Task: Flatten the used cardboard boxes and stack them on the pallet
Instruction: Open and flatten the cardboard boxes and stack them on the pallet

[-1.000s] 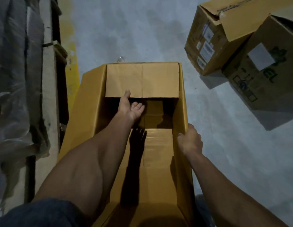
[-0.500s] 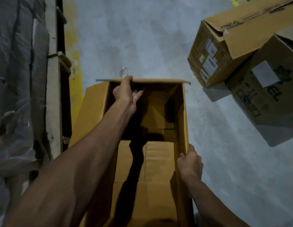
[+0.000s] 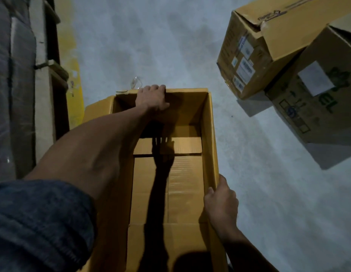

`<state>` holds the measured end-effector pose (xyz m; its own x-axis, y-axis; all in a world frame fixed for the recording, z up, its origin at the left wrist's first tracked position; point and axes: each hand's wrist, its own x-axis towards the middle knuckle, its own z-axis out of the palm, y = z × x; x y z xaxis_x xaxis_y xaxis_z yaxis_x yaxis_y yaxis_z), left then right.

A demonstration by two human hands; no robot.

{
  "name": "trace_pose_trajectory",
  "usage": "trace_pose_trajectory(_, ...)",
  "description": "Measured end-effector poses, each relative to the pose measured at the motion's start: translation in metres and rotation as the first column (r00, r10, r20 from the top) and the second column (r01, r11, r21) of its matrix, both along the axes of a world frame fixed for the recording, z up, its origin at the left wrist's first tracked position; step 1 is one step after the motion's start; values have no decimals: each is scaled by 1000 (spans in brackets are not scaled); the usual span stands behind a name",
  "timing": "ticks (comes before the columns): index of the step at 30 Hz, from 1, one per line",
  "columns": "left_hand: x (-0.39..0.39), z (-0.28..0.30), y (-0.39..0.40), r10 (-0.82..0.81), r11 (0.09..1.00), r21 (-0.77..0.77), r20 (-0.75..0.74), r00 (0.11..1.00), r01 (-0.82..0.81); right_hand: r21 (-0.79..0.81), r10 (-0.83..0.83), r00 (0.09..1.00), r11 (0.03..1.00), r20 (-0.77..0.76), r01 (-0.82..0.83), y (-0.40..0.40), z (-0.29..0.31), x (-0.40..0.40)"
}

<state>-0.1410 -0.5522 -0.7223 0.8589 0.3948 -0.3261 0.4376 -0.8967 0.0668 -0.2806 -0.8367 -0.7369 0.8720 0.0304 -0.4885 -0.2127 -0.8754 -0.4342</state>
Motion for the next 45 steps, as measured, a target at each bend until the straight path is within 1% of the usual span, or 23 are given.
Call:
trace_pose_trajectory(2, 3, 0, -1, -16, 999, 43, -42, 999, 18, -3, -10, 1000, 1000, -4, 10, 1, 0, 0)
trace_pose_trajectory(5, 5, 0, 0, -32, 998, 52, -41, 999, 34, -8, -2, 1000, 1000, -4, 2, 2, -1, 0)
trace_pose_trajectory(9, 2, -3, -3, -13, 999, 45, -80, 997, 17, -5, -1, 1000, 1000, -8, 1, 2, -1, 0)
trace_pose_trajectory(11, -6, -7, -6, -15, 999, 28, -42, 999, 17, -11, -6, 1000, 1000, -11, 6, 3, -1, 1)
trace_pose_trajectory(12, -13, -8, -8, -25, 999, 20, 3, 1000, 25, -14, -8, 1000, 1000, -12, 7, 3, -1, 1)
trace_pose_trajectory(15, -48, -5, -20, -26, 1000, 13, 103, 994, 24, -5, -10, 1000, 1000, -6, 10, 0, 0, 2)
trace_pose_trajectory(19, -122, 2, -37, 29, 997, 63, 71, 997, -33, -7, -1, 1000, 1000, -5, 1, -2, 4, 3)
trace_pose_trajectory(21, -162, 4, -39, 75, 990, 112, 80, 994, -84, -21, -6, 1000, 1000, -15, 6, -1, 4, 7)
trace_pose_trajectory(23, -203, 5, -41, 188, 973, 113, 114, 975, -201, -32, 0, 1000, 999, -16, 0, -3, 6, 6)
trace_pose_trajectory(25, -238, 3, -42, 365, 928, 32, 107, 925, -371, -31, 13, 1000, 999, -3, -13, -5, 6, 4)
trace_pose_trajectory(27, -268, -3, -43, 502, 864, -67, 40, 864, -499, -26, 17, 1000, 1000, -3, -18, -6, 7, 3)
trace_pose_trajectory(31, -313, -17, -54, 593, 789, -169, -47, 804, -591, -2, 21, 999, 1000, -41, -21, -10, 9, 2)
trace_pose_trajectory(34, -329, -21, -65, 682, 686, -223, -135, 719, -693, -4, 16, 997, 1000, -80, -17, -19, 8, -12)
trace_pose_trajectory(35, -331, -22, -67, 695, 666, -221, -160, 701, -712, -15, 15, 995, 1000, -94, -17, -22, 8, -18)
trace_pose_trajectory(38, -337, -22, -72, 690, 658, -258, -170, 704, -707, -43, 34, 992, 998, -122, -40, -35, 8, -41)
trace_pose_trajectory(41, -337, -16, -76, 699, 636, -331, -137, 702, -697, -22, 46, 990, 999, -130, -49, -49, 11, -57)
trace_pose_trajectory(45, -331, 0, -81, 691, 641, -391, -80, 719, -660, 2, 16, 993, 1000, -120, -16, -57, 24, -57)
